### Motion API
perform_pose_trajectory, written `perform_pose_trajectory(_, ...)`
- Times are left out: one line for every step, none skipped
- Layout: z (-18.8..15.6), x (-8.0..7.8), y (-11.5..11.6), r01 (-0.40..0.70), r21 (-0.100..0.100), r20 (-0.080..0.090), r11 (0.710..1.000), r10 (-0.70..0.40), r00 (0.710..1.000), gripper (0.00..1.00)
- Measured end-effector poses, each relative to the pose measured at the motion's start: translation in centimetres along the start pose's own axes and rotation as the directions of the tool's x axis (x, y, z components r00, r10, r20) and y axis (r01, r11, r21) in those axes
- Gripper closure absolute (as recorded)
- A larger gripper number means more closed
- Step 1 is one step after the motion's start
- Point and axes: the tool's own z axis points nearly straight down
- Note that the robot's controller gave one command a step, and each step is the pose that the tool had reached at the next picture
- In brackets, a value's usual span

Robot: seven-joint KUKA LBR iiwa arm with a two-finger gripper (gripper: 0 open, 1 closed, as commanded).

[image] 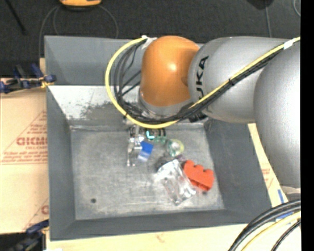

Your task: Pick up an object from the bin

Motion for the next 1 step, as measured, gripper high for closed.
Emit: perform_pose_trajectory(9.38, -1.27, -9.43, -0.353, 0.001, 0.004, 0.936, 0.353, 0.936, 0.00)
